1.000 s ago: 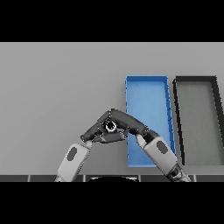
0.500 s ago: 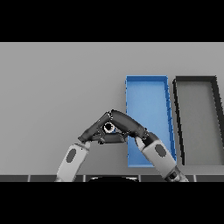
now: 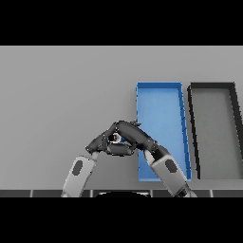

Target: Pick up the blue pipe and place it into the blue bin.

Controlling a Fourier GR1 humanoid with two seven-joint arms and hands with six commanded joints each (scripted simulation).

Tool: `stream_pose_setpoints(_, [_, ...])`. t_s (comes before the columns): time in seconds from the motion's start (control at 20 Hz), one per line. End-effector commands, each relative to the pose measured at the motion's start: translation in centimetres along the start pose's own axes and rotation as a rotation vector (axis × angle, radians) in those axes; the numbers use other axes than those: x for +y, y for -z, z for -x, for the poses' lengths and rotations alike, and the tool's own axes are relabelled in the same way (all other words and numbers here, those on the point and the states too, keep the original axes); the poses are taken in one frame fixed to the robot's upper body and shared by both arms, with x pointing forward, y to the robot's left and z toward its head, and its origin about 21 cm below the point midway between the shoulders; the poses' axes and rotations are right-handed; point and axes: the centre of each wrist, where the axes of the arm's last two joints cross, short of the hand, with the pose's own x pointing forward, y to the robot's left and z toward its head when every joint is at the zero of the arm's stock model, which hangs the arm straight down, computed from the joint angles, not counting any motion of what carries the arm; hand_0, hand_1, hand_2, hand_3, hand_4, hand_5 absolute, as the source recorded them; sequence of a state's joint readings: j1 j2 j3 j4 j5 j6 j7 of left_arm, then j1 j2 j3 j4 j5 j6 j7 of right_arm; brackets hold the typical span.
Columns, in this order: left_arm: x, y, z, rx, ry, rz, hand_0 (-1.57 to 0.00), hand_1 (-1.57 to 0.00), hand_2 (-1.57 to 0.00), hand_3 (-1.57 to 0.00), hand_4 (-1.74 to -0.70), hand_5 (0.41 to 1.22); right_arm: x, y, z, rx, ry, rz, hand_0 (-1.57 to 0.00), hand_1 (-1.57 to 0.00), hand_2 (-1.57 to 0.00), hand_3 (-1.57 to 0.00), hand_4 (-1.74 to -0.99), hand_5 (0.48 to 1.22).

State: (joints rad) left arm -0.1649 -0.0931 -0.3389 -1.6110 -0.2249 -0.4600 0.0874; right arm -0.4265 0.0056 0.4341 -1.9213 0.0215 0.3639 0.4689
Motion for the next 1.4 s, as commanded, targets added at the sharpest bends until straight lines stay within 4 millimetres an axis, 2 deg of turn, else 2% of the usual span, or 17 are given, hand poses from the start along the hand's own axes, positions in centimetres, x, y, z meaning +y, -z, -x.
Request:
stream_pose_setpoints(0.0, [0.2, -0.2, 0.1, -0.002, -0.015, 0.002, -0.10, -0.09, -0.09, -0.08, -0.97, 0.603, 0.0, -0.1, -0.1, -0.011, 0.012, 0.004, -1.57, -1.57, -1.57, -1.57, -1.740, 1.219])
stream_pose_setpoints(0.2, [0.2, -0.3, 0.2, -0.010, 0.012, -0.009, -0.04, -0.04, -0.04, -0.03, -0.94, 0.495, -0.4, -0.1, -0.4, -0.051, 0.088, 0.012, -1.57, -1.57, -1.57, -1.57, -1.741, 1.220])
stream_pose_setpoints(0.45, [0.0, -0.6, 0.4, -0.005, 0.016, 0.002, -0.01, -0.01, -0.01, -0.01, -0.91, 0.464, -2.4, 0.4, -2.2, -0.061, 0.208, 0.036, -1.57, -1.57, -1.57, -1.57, -1.741, 1.221])
stream_pose_setpoints(0.55, [0.3, -0.3, 0.1, -0.020, 0.017, -0.015, -0.01, -0.01, -0.01, -0.01, -0.91, 0.450, -4.1, 0.9, -3.3, -0.093, 0.238, 0.044, -1.57, -1.57, -1.57, -1.57, -1.741, 1.221])
stream_pose_setpoints(0.7, [0.4, -0.6, 0.3, 0.017, 0.005, 0.004, 0.00, 0.00, 0.00, 0.00, -0.91, 0.437, -7.4, 1.3, -7.4, -0.202, 0.233, 0.042, -1.57, -1.57, -1.57, -1.57, -1.741, 1.221])
stream_pose_setpoints(0.8, [-0.1, -0.4, 0.2, 0.047, 0.005, 0.011, 0.00, 0.00, 0.00, 0.00, -0.90, 0.433, -9.6, 0.8, -9.7, -0.266, 0.190, 0.162, -1.57, -1.57, -1.57, -1.57, -1.741, 1.221])
stream_pose_setpoints(0.9, [-0.1, -0.8, 0.0, 0.054, 0.018, 0.003, 0.00, 0.00, 0.00, 0.00, -0.90, 0.430, -12.3, 0.5, -11.2, -0.247, 0.138, 0.285, -1.57, -1.57, -1.57, -1.57, -1.741, 1.221])
stream_pose_setpoints(0.95, [0.0, -0.8, 0.0, 0.055, 0.025, 0.005, 0.00, 0.00, 0.00, 0.00, -0.89, 0.428, -13.7, 0.0, -11.0, -0.228, 0.134, 0.330, -1.57, -1.57, -1.57, -1.57, -1.741, 1.221])
stream_pose_setpoints(1.1, [0.4, -0.6, 0.2, 0.062, 0.020, -0.001, 0.00, 0.00, 0.00, 0.00, -0.89, 0.415, -16.5, -0.9, -9.8, -0.153, 0.137, 0.446, -1.57, -1.57, -1.57, -1.57, -1.741, 1.221])
stream_pose_setpoints(1.2, [0.5, -0.7, 0.5, 0.050, 0.032, -0.002, 0.00, 0.00, 0.00, 0.00, -0.88, 0.411, -18.4, -2.9, -8.3, -0.091, 0.117, 0.528, -1.57, -1.57, -1.57, -1.57, -1.741, 1.221])
stream_pose_setpoints(1.35, [0.5, -1.1, 0.6, 0.046, 0.049, 0.000, 0.00, 0.00, 0.00, 0.00, -0.87, 0.415, -19.6, -5.9, -5.2, 0.011, 0.148, 0.606, -1.57, -1.57, -1.57, -1.57, -1.741, 1.221])
